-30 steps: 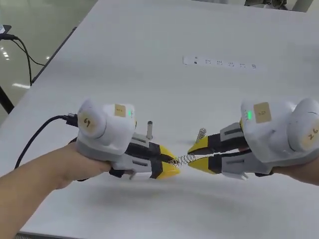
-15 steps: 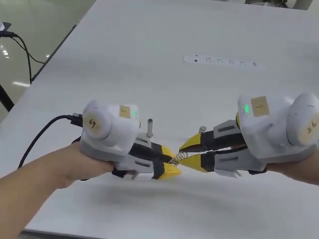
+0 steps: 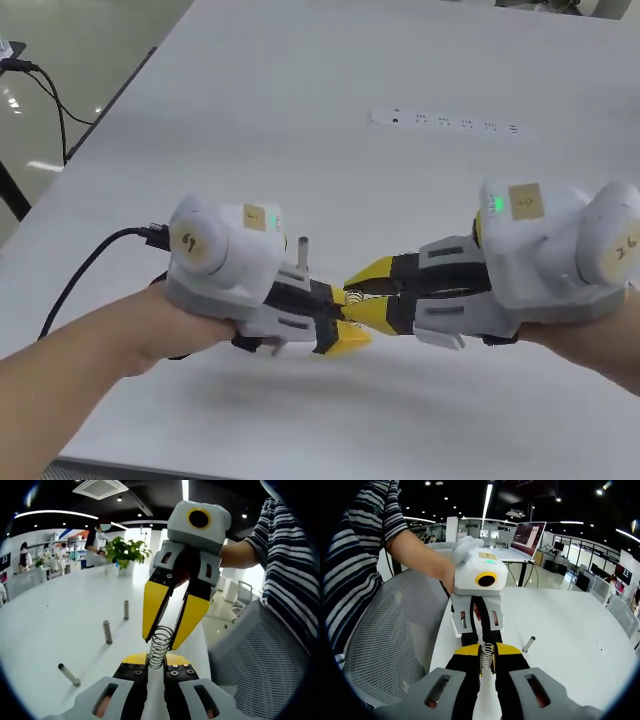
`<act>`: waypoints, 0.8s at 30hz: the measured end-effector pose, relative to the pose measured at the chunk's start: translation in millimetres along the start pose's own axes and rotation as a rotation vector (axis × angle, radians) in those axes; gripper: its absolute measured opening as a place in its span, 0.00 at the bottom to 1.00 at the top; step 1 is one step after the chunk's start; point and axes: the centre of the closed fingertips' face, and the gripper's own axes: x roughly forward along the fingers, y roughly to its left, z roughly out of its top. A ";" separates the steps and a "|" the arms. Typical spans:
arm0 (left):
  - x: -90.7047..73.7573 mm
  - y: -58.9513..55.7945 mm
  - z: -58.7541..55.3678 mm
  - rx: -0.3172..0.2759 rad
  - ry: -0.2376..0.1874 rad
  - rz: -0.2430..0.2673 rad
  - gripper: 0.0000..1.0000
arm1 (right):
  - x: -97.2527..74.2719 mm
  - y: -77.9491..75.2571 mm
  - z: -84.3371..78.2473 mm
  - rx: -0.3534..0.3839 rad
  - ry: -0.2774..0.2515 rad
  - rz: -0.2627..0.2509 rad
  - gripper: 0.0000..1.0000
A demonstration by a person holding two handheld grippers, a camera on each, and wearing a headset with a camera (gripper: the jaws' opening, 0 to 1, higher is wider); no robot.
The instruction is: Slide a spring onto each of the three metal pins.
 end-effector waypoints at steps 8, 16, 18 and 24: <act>-4.5 3.5 3.5 -0.031 -0.011 0.028 0.04 | 1.1 -4.6 6.4 -0.021 0.014 -0.002 0.07; -12.6 9.0 7.3 -0.038 -0.021 0.064 0.08 | 2.9 -7.9 6.4 -0.038 0.027 -0.007 0.07; -15.5 10.9 6.3 -0.048 -0.020 0.076 0.10 | 3.1 -10.1 6.6 -0.034 0.025 -0.012 0.07; -24.9 17.3 1.5 -0.060 -0.019 0.116 0.20 | 2.1 -17.1 7.2 -0.026 0.023 -0.035 0.07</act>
